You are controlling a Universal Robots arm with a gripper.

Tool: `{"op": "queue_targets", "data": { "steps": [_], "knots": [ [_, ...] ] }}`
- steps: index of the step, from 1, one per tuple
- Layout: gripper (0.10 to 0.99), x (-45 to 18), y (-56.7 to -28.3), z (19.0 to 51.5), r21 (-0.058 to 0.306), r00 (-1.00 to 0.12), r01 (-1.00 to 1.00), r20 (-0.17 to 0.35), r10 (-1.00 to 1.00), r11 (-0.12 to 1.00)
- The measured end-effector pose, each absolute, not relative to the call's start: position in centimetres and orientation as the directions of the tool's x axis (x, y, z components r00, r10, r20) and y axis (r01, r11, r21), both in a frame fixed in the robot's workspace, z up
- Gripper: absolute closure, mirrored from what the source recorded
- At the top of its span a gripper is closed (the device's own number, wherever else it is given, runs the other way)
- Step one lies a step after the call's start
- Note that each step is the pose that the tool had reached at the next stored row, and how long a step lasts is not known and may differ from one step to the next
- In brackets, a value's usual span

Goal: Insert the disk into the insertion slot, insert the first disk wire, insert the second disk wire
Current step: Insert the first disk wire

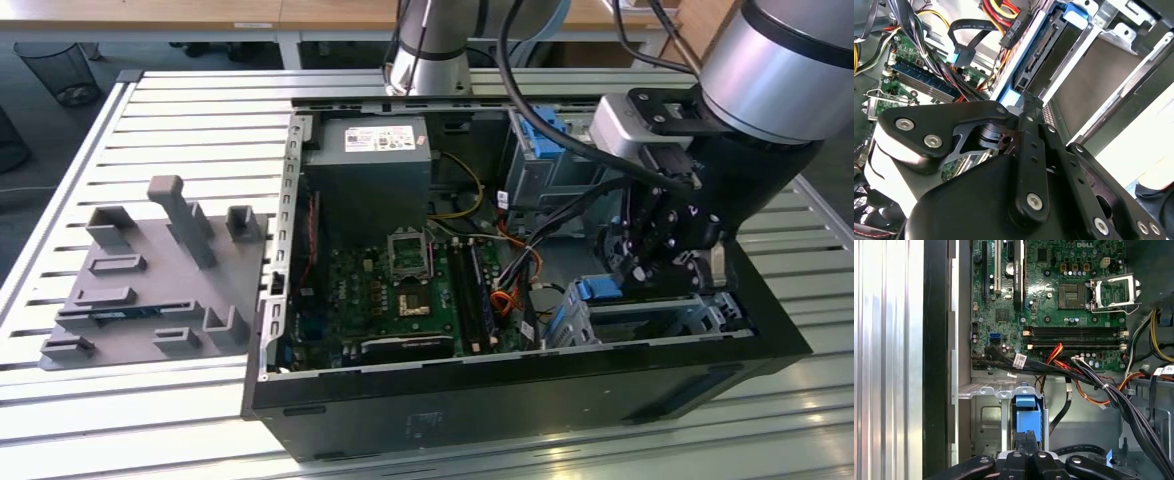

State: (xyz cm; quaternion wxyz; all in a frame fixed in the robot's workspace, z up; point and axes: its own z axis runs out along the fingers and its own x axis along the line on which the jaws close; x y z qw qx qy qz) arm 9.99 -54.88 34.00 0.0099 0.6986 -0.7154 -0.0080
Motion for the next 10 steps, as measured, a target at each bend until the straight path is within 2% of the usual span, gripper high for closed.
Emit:
{"op": "queue_targets", "data": {
  "steps": [10],
  "knots": [
    [0.98, 10.23, -54.88, 34.19, 0.025, -0.024, -0.999, 0.003, -1.0, 0.024]
  ]
}}
